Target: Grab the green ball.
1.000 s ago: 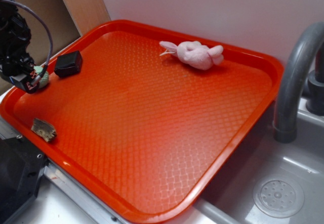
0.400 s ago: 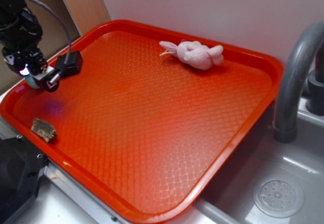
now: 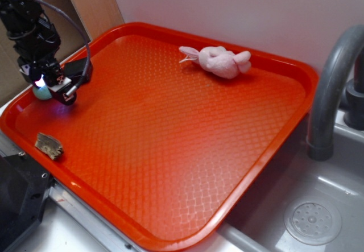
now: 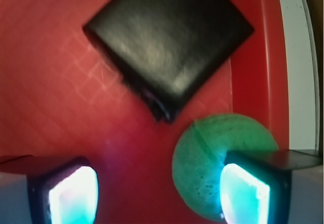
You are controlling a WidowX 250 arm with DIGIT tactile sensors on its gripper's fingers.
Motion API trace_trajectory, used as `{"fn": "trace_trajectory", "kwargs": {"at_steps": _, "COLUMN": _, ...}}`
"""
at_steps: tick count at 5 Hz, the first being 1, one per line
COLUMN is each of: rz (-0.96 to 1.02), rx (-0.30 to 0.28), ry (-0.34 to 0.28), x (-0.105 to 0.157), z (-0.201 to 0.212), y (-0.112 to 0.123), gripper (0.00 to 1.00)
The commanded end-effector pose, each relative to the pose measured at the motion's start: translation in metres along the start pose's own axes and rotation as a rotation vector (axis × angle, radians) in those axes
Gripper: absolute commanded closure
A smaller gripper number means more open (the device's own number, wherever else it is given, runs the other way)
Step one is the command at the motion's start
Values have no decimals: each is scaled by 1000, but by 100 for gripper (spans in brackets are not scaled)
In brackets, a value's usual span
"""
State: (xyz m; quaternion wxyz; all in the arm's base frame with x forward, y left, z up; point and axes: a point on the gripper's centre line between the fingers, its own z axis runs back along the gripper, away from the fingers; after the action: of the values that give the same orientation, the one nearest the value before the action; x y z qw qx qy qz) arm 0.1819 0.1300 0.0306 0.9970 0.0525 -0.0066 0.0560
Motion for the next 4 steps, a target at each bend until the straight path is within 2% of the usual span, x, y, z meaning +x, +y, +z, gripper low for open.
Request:
{"fn": "trace_trajectory", "kwargs": {"at_steps": 1, "rz": -37, "rx": 7, "ry": 1, "x": 8, "z": 6, "y": 18, "gripper": 0}}
{"fn": "trace_trajectory", "kwargs": {"at_steps": 3, "rz": 64, "rx": 237, "ry": -7, "x": 0, "z": 21, "y": 41, "gripper": 0}}
{"fn": "trace_trajectory", "kwargs": {"at_steps": 4, "rz": 116, "rx": 272, "ry": -29, "x": -3, "z": 25, "y": 49, "gripper": 0}}
